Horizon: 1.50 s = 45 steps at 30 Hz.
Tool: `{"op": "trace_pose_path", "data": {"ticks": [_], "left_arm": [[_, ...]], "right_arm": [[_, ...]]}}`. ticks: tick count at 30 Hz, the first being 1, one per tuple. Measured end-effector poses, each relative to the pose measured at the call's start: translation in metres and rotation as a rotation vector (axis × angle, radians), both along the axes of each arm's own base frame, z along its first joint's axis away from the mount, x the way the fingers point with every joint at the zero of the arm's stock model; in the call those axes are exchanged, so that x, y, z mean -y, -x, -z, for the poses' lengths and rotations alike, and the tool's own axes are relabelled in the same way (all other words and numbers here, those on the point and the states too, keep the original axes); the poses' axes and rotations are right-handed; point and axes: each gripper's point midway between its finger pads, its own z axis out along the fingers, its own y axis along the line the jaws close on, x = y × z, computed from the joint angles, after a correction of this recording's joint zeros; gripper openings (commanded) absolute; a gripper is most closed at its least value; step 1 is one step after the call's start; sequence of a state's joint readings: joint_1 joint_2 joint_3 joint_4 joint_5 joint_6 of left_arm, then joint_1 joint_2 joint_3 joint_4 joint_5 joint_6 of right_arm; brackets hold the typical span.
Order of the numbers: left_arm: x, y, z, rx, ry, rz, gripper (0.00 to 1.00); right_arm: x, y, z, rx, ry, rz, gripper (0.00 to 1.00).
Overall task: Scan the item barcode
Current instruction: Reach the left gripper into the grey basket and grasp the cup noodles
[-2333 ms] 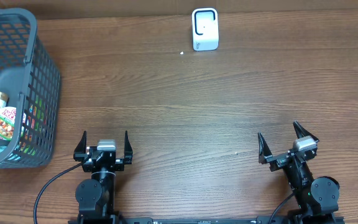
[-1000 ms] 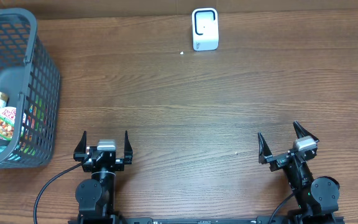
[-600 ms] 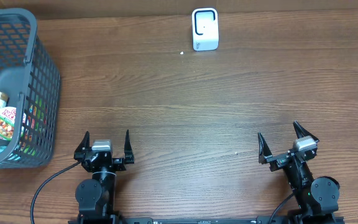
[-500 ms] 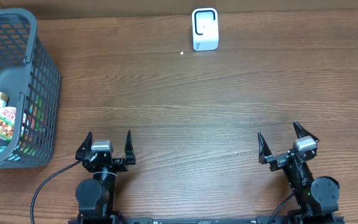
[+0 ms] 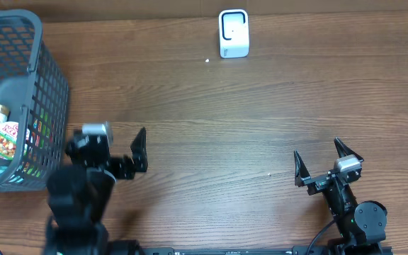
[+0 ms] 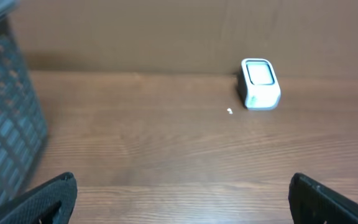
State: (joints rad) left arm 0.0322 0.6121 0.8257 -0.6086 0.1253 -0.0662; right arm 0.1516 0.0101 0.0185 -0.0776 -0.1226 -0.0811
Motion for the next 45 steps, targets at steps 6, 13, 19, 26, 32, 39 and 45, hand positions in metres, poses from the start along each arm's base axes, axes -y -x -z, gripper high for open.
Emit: {"op": "trace_pose_path", "data": {"ticks": [6,13,19,26,32,39,45], "left_arm": [[0.01,-0.025,-0.049,-0.287,0.052,0.046,1.0],[0.024,-0.069,-0.09,-0.395,0.111,0.121,1.0],[0.03,-0.105,-0.069,-0.447,0.181,0.149,1.0],[-0.06,-0.09,-0.103,-0.391,0.306,-0.28,1.0],[-0.184,-0.018,-0.099,-0.386,0.394,-0.875,1.0],[-0.26,0.027,-0.088,-0.369,0.423,-1.197,1.0],[-0.283,0.009,-0.049,-0.49,0.435,-1.223,1.0]], "right_arm": [[0.0,0.0,0.0,-0.001,0.0,0.0,1.0],[0.0,0.0,0.0,-0.001,0.0,0.0,1.0],[0.0,0.0,0.0,-0.001,0.0,0.0,1.0],[0.0,0.0,0.0,0.0,0.0,0.0,1.0],[0.0,0.0,0.0,-0.002,0.0,0.0,1.0],[0.0,0.0,0.0,0.0,0.0,0.0,1.0],[0.0,0.0,0.0,0.0,0.0,0.0,1.0]]}}
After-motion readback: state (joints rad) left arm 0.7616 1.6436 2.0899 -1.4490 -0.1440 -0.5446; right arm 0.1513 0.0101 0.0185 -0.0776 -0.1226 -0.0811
